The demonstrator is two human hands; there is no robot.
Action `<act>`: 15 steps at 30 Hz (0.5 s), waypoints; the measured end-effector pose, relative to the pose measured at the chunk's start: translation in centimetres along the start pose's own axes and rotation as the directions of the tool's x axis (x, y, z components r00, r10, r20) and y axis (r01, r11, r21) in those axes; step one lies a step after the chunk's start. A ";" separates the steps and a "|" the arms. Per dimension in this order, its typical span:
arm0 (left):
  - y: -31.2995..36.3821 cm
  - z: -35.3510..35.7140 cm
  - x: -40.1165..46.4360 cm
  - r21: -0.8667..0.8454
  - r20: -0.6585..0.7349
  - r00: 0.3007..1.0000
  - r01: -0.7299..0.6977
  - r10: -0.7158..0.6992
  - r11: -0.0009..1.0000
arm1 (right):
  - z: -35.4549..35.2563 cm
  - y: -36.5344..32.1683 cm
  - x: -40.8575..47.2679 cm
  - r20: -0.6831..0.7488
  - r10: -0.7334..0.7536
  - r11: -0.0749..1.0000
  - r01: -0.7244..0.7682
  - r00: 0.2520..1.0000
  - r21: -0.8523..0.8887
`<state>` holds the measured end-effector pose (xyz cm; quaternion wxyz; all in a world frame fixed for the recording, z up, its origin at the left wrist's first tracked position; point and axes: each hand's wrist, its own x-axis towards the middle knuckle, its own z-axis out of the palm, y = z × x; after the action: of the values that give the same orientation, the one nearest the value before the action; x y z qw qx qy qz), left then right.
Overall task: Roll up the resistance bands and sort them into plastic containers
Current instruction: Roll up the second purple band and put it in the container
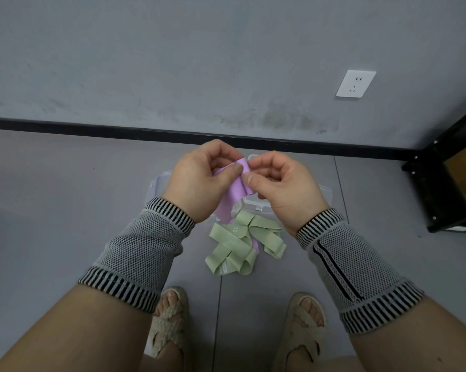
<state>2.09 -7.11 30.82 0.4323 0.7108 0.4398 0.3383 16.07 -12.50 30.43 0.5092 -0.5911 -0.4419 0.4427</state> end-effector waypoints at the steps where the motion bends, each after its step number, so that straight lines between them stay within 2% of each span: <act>1: 0.0 -0.1 0.0 0.004 -0.003 1.000 -0.002 0.002 1.000 | 0.0 -0.1 -0.1 0.018 0.010 1.000 -0.011 1.000 0.018; 5: 0.0 -0.2 -0.1 0.019 0.001 1.000 0.010 -0.010 1.000 | 0.0 -0.4 -0.2 0.068 0.028 1.000 -0.027 0.997 -0.013; 10: -0.1 -0.7 -0.1 0.093 0.032 0.995 0.094 -0.097 0.991 | -0.3 -0.3 -0.1 0.028 0.035 0.999 -0.035 0.999 0.007; 15: -0.4 -1.0 0.1 0.167 0.075 0.991 0.097 -0.110 0.981 | -0.4 -0.2 0.0 0.032 0.039 0.999 -0.038 0.999 -0.026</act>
<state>1.14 -6.66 30.87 0.4078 0.7334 0.4839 0.2483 16.44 -12.56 30.66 0.4857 -0.5987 -0.4444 0.4562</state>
